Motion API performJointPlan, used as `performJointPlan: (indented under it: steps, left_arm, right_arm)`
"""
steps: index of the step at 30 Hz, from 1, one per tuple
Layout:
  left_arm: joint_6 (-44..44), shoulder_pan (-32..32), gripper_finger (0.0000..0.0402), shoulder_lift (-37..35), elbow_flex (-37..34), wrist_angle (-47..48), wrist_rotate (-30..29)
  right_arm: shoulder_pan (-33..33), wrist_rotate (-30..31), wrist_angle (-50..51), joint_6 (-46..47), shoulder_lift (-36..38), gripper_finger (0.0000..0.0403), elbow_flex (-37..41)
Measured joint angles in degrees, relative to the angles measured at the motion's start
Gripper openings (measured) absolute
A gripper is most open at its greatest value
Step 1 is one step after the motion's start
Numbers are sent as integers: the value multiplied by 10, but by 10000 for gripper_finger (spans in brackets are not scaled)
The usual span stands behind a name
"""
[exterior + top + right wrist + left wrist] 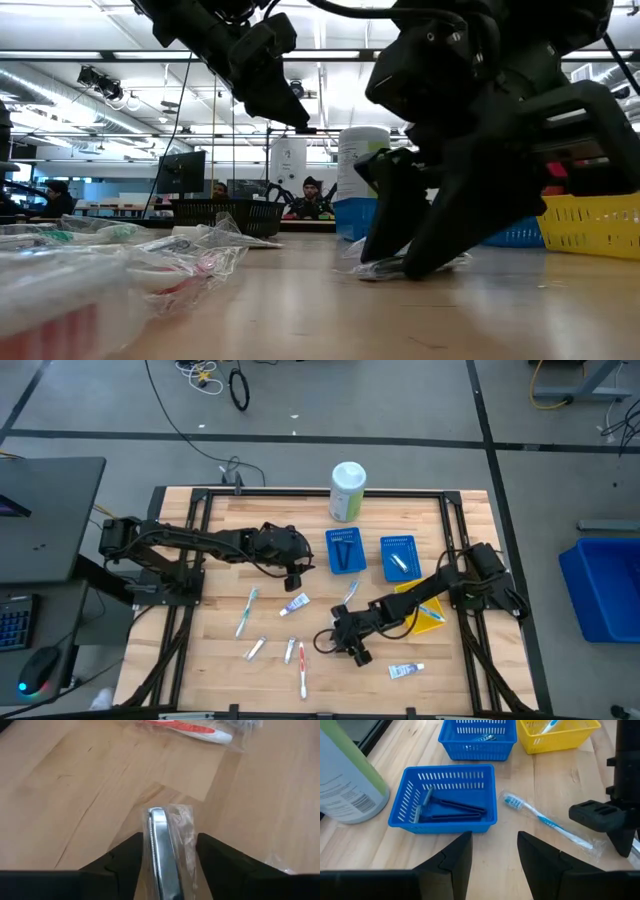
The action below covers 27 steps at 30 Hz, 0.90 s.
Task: Pick & Place Travel size toiletries
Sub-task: Put the nail cutter into the right blue basket
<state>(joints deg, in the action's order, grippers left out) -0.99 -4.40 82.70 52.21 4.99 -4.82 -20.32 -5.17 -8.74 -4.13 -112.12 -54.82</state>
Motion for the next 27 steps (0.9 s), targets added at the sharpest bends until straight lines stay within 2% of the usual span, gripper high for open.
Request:
performJointPlan:
  steps: [11, 18, 20, 23, 27]
  left_arm:
    - [8, 0, 164, 0, 0, 3, 0]
    - [8, 0, 164, 0, 0, 3, 0]
    - [8, 0, 164, 0, 0, 5, 0]
    - [10, 0, 164, 0, 0, 5, -3]
    - [10, 0, 164, 0, 0, 5, -5]
  right_arm:
    - [12, -11, 7, 16, -1, 83, -1]
    - [16, 1, 50, 21, 40, 59, 1]
    - [16, 29, 89, 24, 77, 58, -6]
    - [16, 115, 185, 24, 140, 58, -22]
    - [20, 310, 297, 47, 234, 58, -30]
